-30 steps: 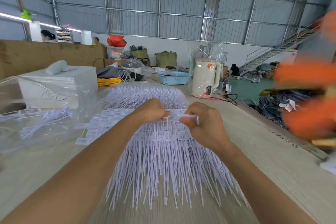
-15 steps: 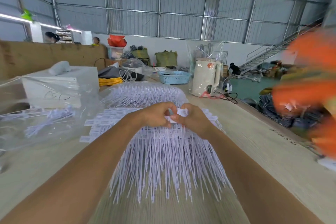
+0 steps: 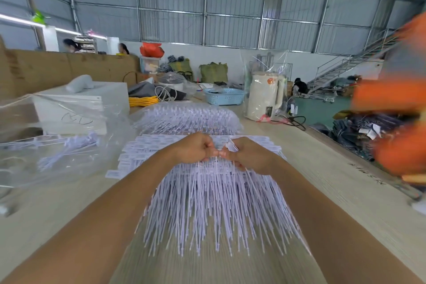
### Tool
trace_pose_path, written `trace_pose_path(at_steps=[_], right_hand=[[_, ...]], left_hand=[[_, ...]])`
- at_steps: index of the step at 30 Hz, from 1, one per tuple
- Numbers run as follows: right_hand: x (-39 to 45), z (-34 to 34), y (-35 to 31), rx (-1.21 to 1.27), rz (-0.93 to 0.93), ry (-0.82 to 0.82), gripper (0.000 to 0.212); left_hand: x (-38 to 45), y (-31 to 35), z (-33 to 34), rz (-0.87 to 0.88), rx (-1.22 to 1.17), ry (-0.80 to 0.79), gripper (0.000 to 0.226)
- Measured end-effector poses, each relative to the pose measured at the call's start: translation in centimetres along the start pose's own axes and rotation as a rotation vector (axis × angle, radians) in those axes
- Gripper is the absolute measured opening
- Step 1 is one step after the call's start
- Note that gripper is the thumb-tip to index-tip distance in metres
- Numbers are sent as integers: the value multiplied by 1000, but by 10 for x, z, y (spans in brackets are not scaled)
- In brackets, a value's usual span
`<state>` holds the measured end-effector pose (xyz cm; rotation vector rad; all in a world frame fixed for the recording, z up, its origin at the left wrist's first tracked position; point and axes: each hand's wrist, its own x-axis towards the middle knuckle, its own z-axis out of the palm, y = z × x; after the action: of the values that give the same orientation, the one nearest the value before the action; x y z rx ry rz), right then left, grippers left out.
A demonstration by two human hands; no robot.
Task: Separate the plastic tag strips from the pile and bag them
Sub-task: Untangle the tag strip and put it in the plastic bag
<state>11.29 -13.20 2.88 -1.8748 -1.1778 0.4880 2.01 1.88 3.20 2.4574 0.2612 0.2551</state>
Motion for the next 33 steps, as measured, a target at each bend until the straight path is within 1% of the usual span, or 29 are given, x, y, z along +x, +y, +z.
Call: trace_pose_path(at_steps=[3, 6, 8, 9, 11, 13, 14, 17, 19, 22, 23, 24, 25, 26, 27, 28, 30, 31, 33], right_hand=[[2, 1, -4, -154, -59, 34, 24], [6, 8, 1, -408, -187, 165, 13], [7, 13, 4, -525, -263, 275, 8], [5, 15, 4, -587, -289, 328, 13], [1, 18, 1, -721, -431, 445, 26], [-3, 19, -1, -817, -582, 506, 38], [-5, 19, -1, -835, -619, 509, 40], [-6, 20, -2, -829, -620, 515, 39], [-9, 21, -3, -827, -646, 566, 42], [-19, 18, -5, -730, -725, 659, 43], [-22, 15, -8, -647, -706, 681, 42], [-24, 10, -11, -545, -640, 700, 43], [-25, 5, -15, -444, -524, 700, 47], [-24, 0, -16, -342, -391, 640, 46], [-21, -3, -16, -241, -288, 563, 41], [-18, -6, -15, -163, -227, 513, 34], [-15, -9, -14, -24, -157, 448, 19], [-14, -9, -13, 65, -147, 422, 14], [-11, -8, -9, 203, -145, 378, 14]], left_hand=[[-1, 0, 2, -28, -52, 43, 33], [-1, 4, -1, -96, -182, 38, 30], [-1, 10, -6, -142, -230, 61, 32], [-1, 13, -8, -169, -240, 73, 33], [-2, 17, -12, -232, -301, 53, 35], [-4, 19, -14, -280, -370, 6, 36], [-4, 19, -15, -291, -373, -9, 37], [-5, 22, -16, -271, -375, -28, 37], [-5, 23, -17, -248, -364, -3, 37], [-4, 12, -24, -302, -112, 164, 37], [-6, 7, -26, -318, -62, 203, 37], [-7, 5, -28, -312, -53, 204, 36], [-8, 6, -27, -291, -73, 171, 33], [-9, 10, -25, -260, -104, 121, 31], [-9, 15, -22, -222, -115, 67, 28], [-9, 21, -19, -184, -102, 21, 23], [-8, 30, -14, -128, -78, -29, 17], [-6, 31, -14, -118, -85, -46, 20], [-5, 32, -12, -95, -65, -88, 24]])
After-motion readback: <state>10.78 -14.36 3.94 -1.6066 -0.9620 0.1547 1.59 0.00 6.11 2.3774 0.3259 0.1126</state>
